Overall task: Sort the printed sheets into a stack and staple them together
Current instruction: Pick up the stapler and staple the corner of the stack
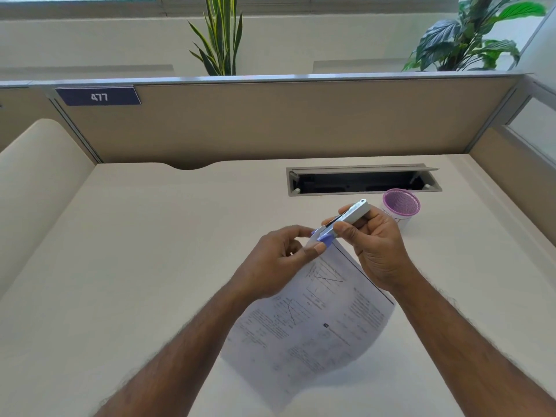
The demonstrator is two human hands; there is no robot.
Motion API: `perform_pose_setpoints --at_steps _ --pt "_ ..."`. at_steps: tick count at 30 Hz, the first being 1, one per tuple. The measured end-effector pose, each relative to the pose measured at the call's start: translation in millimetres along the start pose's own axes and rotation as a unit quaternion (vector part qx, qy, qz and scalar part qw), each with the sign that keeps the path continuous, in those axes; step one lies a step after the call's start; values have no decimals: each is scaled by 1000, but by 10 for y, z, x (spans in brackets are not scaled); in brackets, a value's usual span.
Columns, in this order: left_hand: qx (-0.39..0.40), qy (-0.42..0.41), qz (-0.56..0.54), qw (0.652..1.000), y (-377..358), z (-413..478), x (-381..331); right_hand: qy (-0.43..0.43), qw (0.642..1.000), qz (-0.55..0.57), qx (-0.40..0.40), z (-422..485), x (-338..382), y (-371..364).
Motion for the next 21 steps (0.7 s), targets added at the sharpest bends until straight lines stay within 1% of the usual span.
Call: perform_pose_setpoints --at_steps 4,8,11,16,21 --pt "-75 -32 8 997 30 -4 -50 -3 1000 -5 -3 -3 -1 8" --pt "-119 -53 -3 991 40 -23 -81 -1 1000 -16 -7 -10 2 3" --pt "-134 -46 -19 990 40 -38 -66 0 1000 -14 -5 -11 8 1" --pt "-168 -52 -13 984 32 -55 -80 2 1000 -27 4 -7 16 -26" --pt "-155 -46 -15 987 -1 -37 -55 2 1000 -24 1 -9 8 -2"
Point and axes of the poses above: each hand's wrist, its own z-axis towards the middle knuckle, its own y-axis out of the back of the hand, x = y × z, the point moved 6 cm from there along z, towards the middle knuckle, and after that the axes turned 7 degrees about x, right-handed, at the moved point
